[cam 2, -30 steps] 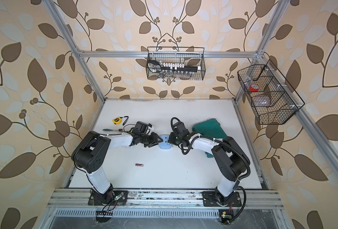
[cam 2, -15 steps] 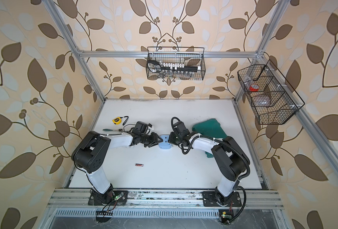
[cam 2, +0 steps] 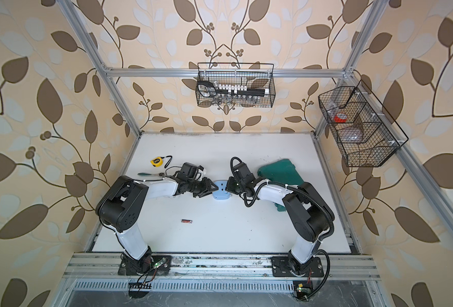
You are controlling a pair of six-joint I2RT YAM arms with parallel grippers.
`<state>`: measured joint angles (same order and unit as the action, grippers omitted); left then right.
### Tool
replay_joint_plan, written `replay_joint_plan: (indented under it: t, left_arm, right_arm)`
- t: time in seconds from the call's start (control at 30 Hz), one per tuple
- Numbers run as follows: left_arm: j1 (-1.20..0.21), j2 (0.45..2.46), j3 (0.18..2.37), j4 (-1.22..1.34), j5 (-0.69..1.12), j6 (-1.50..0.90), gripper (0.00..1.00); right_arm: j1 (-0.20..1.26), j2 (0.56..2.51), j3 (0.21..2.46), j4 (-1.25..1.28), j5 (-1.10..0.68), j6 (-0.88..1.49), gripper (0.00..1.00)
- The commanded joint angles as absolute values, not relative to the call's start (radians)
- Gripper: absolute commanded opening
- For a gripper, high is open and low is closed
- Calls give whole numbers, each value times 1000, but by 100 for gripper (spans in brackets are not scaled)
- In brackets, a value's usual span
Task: Insert the battery into the alarm
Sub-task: Install the cover on the alarm.
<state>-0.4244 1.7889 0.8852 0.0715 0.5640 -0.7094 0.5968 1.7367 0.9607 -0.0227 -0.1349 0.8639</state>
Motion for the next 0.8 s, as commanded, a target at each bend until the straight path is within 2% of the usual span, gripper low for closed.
replay_joint_plan:
  t: [0.0, 0.2, 0.7, 0.77]
  left_arm:
    - [-434, 1832, 864, -40, 511, -696, 44]
    - [-434, 1827, 864, -43, 507, -695, 44]
    - [-434, 1828, 864, -43, 507, -695, 44]
    - [-434, 1829, 864, -44, 508, -694, 44]
  right_arm:
    - [599, 1736, 946, 25, -177, 866, 2]
    - [600, 1772, 967, 16, -206, 867, 6]
    - [571, 1705, 949, -43, -113, 852, 50]
    - [562, 1706, 948, -43, -117, 847, 51]
